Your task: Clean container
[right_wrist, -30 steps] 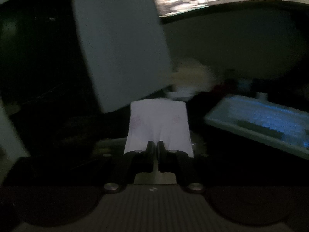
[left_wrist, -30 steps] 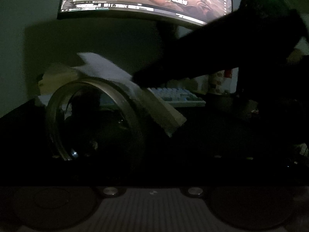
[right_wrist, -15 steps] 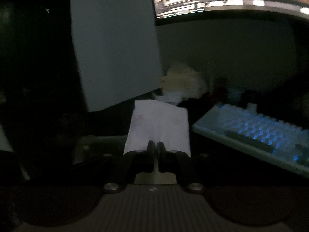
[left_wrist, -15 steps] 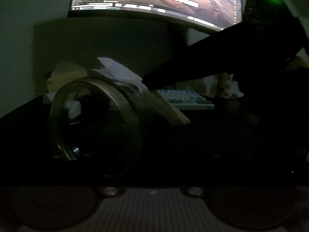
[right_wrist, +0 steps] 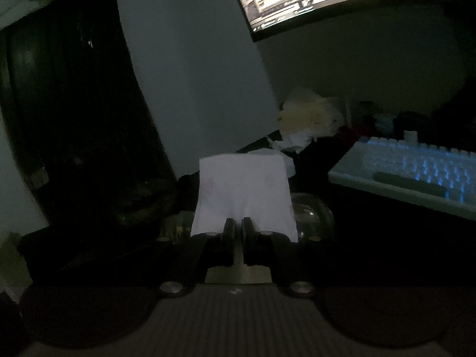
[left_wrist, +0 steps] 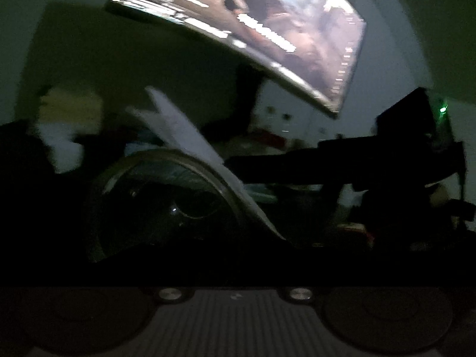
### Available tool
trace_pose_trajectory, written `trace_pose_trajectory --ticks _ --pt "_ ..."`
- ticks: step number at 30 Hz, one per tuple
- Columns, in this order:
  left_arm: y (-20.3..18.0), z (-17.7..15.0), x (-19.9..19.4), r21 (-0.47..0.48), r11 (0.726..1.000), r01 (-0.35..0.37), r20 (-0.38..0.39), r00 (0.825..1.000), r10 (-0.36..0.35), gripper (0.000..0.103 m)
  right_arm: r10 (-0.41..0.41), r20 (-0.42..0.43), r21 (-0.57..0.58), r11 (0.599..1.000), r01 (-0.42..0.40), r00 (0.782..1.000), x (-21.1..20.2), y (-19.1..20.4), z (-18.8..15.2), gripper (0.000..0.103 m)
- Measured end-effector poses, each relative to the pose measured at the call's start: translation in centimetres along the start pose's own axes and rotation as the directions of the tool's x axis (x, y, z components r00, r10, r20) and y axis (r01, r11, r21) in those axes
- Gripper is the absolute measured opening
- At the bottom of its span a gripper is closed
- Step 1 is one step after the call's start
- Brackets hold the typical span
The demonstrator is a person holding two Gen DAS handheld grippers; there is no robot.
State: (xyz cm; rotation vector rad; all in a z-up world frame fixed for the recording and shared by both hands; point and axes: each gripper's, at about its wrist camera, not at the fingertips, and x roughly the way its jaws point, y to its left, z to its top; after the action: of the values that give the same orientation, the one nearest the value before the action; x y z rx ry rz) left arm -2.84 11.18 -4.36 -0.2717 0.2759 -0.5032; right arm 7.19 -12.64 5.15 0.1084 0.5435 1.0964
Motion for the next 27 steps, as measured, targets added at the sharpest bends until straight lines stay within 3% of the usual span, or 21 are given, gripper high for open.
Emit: trace_pose_trajectory --ticks 6,9,14,19,25,27 --pt "-2.5 0.0 -0.1 0.038 0.991 0.129 -0.003 0.992 -0.129 0.009 0.006 0.036 0.008 1.000 -0.007 0.999 -3.1 0.4 -1.0 0.007" --pt "-3.4 -0.2 -0.1 0.124 0.988 0.090 0.000 0.996 -0.091 0.011 0.006 0.038 -0.016 1.000 -0.006 0.999 -3.5 1.0 -1.3 0.007" --pt "-3.6 -1.4 0.4 0.216 0.976 -0.044 -0.012 0.999 0.047 0.040 0.007 0.036 -0.021 1.000 -0.007 0.999 -3.1 1.1 -1.2 0.006" --pt "-2.9 -1.9 1.4 0.215 0.972 -0.093 -0.062 0.992 0.108 0.047 -0.021 0.038 -0.045 0.999 0.022 0.999 -2.6 1.3 -1.0 0.006" --pt "-2.0 -1.7 1.7 0.177 0.976 -0.124 -0.059 0.989 0.136 0.049 -0.152 0.036 -0.048 0.987 0.153 0.988 -1.3 0.6 0.0 0.007" --pt "-1.9 -1.7 1.7 0.157 0.977 -0.143 -0.054 0.987 0.153 0.052 -0.111 0.029 -0.054 0.992 0.112 0.993 -0.8 1.4 -0.1 0.007"
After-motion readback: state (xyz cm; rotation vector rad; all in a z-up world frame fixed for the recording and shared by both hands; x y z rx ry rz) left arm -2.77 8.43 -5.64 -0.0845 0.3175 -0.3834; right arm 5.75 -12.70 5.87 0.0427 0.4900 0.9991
